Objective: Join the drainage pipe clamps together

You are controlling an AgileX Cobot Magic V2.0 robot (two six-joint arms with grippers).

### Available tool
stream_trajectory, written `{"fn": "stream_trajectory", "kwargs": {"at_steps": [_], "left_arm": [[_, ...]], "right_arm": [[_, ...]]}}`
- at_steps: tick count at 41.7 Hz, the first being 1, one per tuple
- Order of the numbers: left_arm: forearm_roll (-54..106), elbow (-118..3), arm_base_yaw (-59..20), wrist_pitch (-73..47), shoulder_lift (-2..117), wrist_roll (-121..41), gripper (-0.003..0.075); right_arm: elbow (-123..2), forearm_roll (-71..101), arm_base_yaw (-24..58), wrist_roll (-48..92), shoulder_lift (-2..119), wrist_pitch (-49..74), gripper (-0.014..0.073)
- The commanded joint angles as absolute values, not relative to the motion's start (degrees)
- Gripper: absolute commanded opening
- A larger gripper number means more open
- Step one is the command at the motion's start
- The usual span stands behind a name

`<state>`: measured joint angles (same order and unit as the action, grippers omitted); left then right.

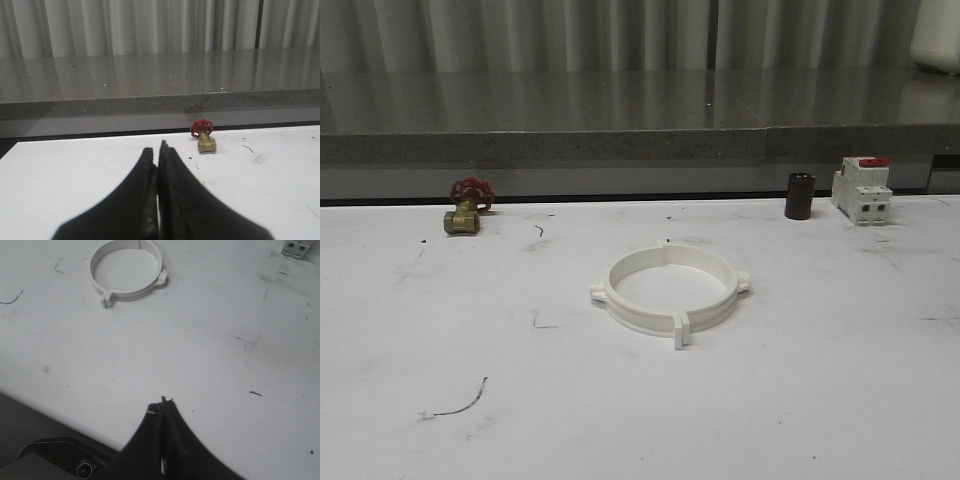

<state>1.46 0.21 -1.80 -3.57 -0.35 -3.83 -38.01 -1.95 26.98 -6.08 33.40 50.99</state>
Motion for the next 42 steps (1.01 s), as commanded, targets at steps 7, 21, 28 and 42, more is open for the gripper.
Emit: {"fn": "stream_trajectory", "kwargs": {"at_steps": [7,21,28,42], "left_arm": [[1.4,1.6,-1.8,1.4,-1.0,-3.1,-0.0020],[1.4,1.6,-1.8,1.4,-1.0,-3.1,-0.0020],[1.4,1.6,-1.8,1.4,-1.0,-3.1,-0.0020],[1.4,1.6,-1.8,1.4,-1.0,-3.1,-0.0020]], "right_arm": [[-39.4,-2.3,26.6,-5.5,33.5,47.6,-0.0116],[-39.4,-2.3,26.4,-5.5,32.7,47.7,-0.0116],[-34.8,-2.6,20.1,-5.5,24.7,40.4,-0.0116],[-9.1,-0.3,2.7,-5.5,-0.4,11.2,-0.0116]]}}
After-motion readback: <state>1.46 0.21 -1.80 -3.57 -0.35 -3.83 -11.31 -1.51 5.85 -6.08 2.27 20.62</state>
